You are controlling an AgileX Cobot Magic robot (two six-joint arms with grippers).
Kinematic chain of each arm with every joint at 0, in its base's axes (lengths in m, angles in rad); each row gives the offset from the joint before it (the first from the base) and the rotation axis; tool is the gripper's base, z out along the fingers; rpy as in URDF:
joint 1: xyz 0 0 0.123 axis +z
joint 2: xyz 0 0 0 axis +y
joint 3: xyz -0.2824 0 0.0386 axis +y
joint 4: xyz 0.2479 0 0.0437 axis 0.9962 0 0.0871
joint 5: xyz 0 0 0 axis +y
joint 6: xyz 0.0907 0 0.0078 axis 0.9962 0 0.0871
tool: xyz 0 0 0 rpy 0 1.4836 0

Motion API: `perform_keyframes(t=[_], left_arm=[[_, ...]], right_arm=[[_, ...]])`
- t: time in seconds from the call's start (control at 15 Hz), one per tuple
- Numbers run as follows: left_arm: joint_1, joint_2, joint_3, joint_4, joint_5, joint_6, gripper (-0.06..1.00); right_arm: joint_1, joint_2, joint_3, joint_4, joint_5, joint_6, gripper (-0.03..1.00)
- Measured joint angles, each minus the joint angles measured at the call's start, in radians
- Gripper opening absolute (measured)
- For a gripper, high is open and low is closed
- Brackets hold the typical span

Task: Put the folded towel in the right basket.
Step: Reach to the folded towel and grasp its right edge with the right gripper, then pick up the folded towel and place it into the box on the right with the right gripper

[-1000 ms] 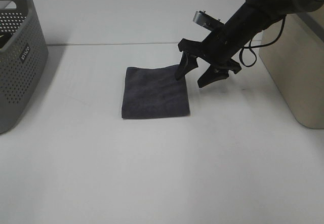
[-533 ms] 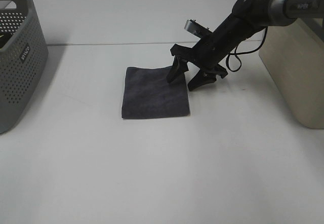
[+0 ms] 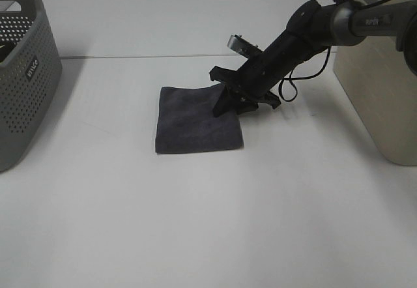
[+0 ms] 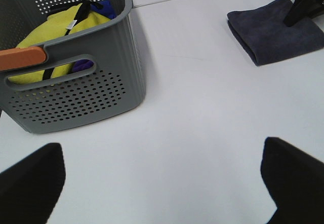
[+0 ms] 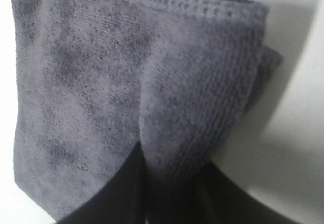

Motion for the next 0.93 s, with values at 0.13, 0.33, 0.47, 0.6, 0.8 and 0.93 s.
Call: perform_keyframes(t=[0.13,0.33,0.47,0.6,0.8,0.93], left_arm=[[0.0,0.0,0.0,0.0,0.0,0.0,0.99],[0.0,0.0,0.0,0.0,0.0,0.0,0.99],[0.0,0.0,0.0,0.0,0.0,0.0,0.99],[0.0,0.0,0.0,0.0,0.0,0.0,0.99],[0.0,0.0,0.0,0.0,0.0,0.0,0.99],[0.0,0.0,0.0,0.0,0.0,0.0,0.99]], right_arm=[[0.007,-0.005,0.0,-0.019,-0.002,0.0,0.08],[0.009,-0.047,0.0,-0.053,-0.001,0.0,0.08],[0.009,-0.13,0.0,-0.088,0.001,-0.001,0.08],[0.009,-0.236,0.0,-0.131,0.014,-0.001,0.08],[0.007,-0.41,0.0,-0.306,0.031,0.032,0.08],[0.007,-0.528,0.0,-0.499,0.026,0.103,0.08]])
